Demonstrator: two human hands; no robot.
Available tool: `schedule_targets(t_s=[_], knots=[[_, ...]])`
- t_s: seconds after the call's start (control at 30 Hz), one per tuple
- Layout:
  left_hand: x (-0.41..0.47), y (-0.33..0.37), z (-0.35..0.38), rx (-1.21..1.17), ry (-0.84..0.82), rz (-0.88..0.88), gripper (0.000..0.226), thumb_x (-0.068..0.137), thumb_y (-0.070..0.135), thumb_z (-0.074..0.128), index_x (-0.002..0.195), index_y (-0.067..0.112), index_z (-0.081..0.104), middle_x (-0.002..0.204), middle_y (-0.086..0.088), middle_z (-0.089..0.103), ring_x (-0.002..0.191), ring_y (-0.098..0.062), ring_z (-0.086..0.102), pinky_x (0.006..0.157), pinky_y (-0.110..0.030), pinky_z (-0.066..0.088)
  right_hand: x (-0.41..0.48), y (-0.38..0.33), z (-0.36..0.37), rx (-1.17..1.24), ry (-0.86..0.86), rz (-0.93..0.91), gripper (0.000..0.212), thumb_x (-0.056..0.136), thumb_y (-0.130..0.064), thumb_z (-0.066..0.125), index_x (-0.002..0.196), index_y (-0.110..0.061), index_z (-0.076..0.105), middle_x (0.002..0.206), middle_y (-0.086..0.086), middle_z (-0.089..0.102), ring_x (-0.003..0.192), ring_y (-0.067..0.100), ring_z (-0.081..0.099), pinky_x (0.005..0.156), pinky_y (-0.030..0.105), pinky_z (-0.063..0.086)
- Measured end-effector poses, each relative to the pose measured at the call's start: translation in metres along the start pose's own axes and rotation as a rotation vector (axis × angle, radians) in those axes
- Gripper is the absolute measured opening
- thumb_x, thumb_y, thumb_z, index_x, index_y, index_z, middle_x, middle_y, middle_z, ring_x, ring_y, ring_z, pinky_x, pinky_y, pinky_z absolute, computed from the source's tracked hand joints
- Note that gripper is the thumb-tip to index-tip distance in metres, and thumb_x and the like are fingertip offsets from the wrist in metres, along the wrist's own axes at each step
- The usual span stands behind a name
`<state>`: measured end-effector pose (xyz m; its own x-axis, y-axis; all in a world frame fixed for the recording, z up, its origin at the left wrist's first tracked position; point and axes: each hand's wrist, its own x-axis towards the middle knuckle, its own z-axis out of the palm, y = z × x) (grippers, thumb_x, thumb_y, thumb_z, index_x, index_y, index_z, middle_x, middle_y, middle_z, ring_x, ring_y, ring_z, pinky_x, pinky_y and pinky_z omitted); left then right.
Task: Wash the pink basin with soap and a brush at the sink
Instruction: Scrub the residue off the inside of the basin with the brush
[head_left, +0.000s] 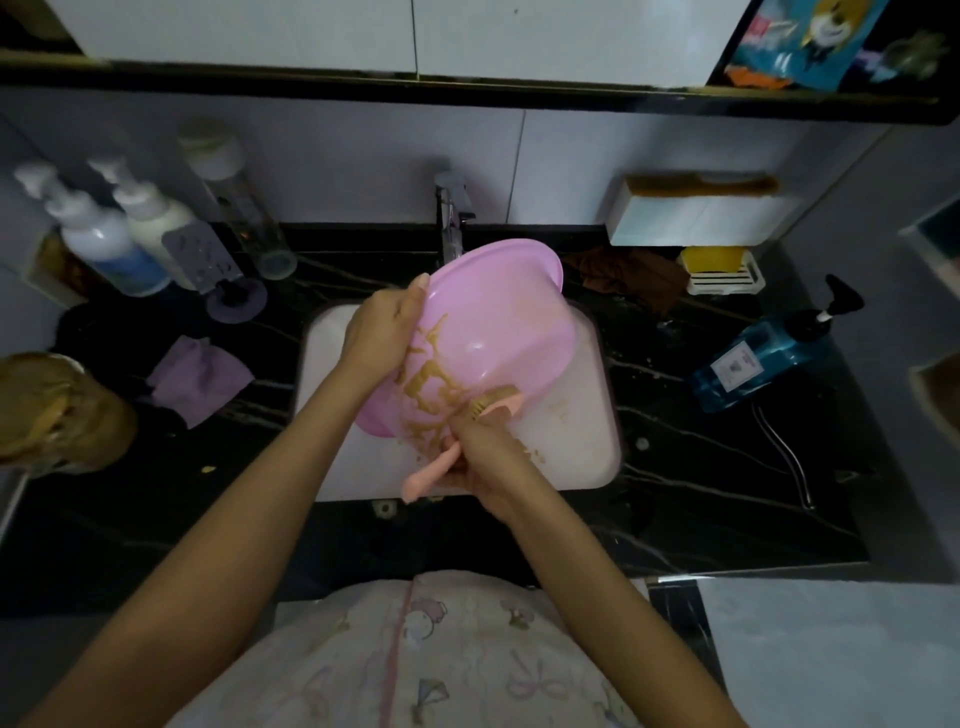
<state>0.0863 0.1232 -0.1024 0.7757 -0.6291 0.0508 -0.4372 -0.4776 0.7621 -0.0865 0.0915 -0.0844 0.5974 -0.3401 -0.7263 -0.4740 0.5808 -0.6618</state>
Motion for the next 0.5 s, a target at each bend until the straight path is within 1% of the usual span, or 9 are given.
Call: schedule_targets(t_s=[0.03, 0.1, 0.17, 0.2, 0.23, 0.27, 0.37, 0.43, 0.5], knots=[[0.001, -0.002, -0.002, -0.009, -0.001, -0.008, 0.063, 0.085, 0.067, 0.024, 0.052, 0.015, 0.036, 0.05, 0.002, 0.044, 0.056, -0.022, 0.046, 0.06, -0.039, 0.043, -0.007, 0.0, 0.003, -0.009, -0.031, -0.025, 0.021, 0.095, -0.004, 0.038, 0.08, -0.016, 0.043, 0.065, 0.005, 0.052, 0.056, 0.015, 0.054, 0.054, 0.033, 0.052], [0.002, -0.003, -0.007, -0.027, -0.004, -0.017, 0.064, 0.083, 0.07, 0.023, 0.052, 0.016, 0.036, 0.051, 0.002, 0.044, 0.057, -0.021, 0.045, 0.063, -0.041, 0.045, 0.003, -0.003, -0.004, -0.015, 0.016, -0.054, 0.017, 0.094, 0.0, 0.037, 0.085, -0.014, 0.044, 0.066, 0.006, 0.051, 0.057, 0.017, 0.053, 0.055, 0.034, 0.053], [0.001, -0.004, -0.005, -0.029, -0.006, -0.006, 0.065, 0.082, 0.07, 0.022, 0.052, 0.014, 0.036, 0.051, 0.001, 0.044, 0.057, -0.021, 0.045, 0.063, -0.042, 0.046, 0.017, -0.01, -0.014, -0.055, 0.097, -0.034, 0.015, 0.093, -0.001, 0.038, 0.096, -0.015, 0.045, 0.073, 0.01, 0.057, 0.06, 0.017, 0.055, 0.052, 0.03, 0.054], [-0.001, -0.003, -0.003, -0.026, -0.01, 0.002, 0.064, 0.083, 0.069, 0.022, 0.052, 0.014, 0.036, 0.051, 0.001, 0.044, 0.057, -0.022, 0.045, 0.063, -0.042, 0.045, 0.022, -0.009, -0.017, -0.077, 0.102, 0.002, 0.016, 0.093, -0.001, 0.039, 0.098, -0.014, 0.047, 0.079, 0.011, 0.059, 0.062, 0.017, 0.056, 0.049, 0.028, 0.054], [-0.002, -0.002, -0.003, -0.017, -0.008, 0.008, 0.063, 0.084, 0.068, 0.023, 0.052, 0.015, 0.035, 0.051, 0.002, 0.043, 0.057, -0.022, 0.044, 0.062, -0.041, 0.045, 0.021, -0.008, -0.016, -0.106, 0.084, 0.037, 0.016, 0.091, 0.0, 0.041, 0.096, -0.013, 0.05, 0.083, 0.012, 0.06, 0.064, 0.017, 0.056, 0.047, 0.026, 0.053], [-0.002, -0.001, -0.003, -0.01, -0.001, 0.01, 0.062, 0.084, 0.067, 0.023, 0.051, 0.015, 0.034, 0.05, 0.003, 0.042, 0.057, -0.021, 0.043, 0.062, -0.04, 0.044, 0.016, -0.006, -0.012, -0.115, 0.025, 0.054, 0.015, 0.091, 0.0, 0.041, 0.09, -0.012, 0.05, 0.082, 0.012, 0.058, 0.063, 0.017, 0.056, 0.046, 0.025, 0.053], [0.002, -0.003, -0.007, -0.022, 0.001, -0.012, 0.062, 0.082, 0.069, 0.023, 0.05, 0.016, 0.032, 0.048, 0.004, 0.039, 0.057, -0.021, 0.041, 0.061, -0.039, 0.043, -0.01, 0.001, 0.006, -0.109, -0.142, 0.041, 0.017, 0.095, -0.007, 0.042, 0.08, -0.014, 0.043, 0.07, 0.005, 0.047, 0.058, 0.016, 0.052, 0.043, 0.023, 0.052], [0.002, -0.003, -0.01, -0.02, 0.003, -0.026, 0.062, 0.083, 0.067, 0.024, 0.05, 0.015, 0.033, 0.048, 0.004, 0.04, 0.057, -0.021, 0.042, 0.062, -0.04, 0.043, -0.001, 0.007, 0.004, -0.101, -0.102, -0.006, 0.017, 0.094, -0.007, 0.043, 0.078, -0.013, 0.044, 0.068, 0.004, 0.046, 0.057, 0.015, 0.052, 0.043, 0.024, 0.052], [0.001, -0.002, -0.009, -0.023, 0.008, -0.017, 0.061, 0.085, 0.064, 0.025, 0.05, 0.015, 0.032, 0.049, 0.004, 0.04, 0.056, -0.021, 0.042, 0.063, -0.041, 0.044, 0.021, 0.005, -0.007, -0.071, 0.029, 0.001, 0.011, 0.092, -0.004, 0.044, 0.085, -0.008, 0.051, 0.067, 0.005, 0.053, 0.057, 0.015, 0.057, 0.046, 0.028, 0.055]])
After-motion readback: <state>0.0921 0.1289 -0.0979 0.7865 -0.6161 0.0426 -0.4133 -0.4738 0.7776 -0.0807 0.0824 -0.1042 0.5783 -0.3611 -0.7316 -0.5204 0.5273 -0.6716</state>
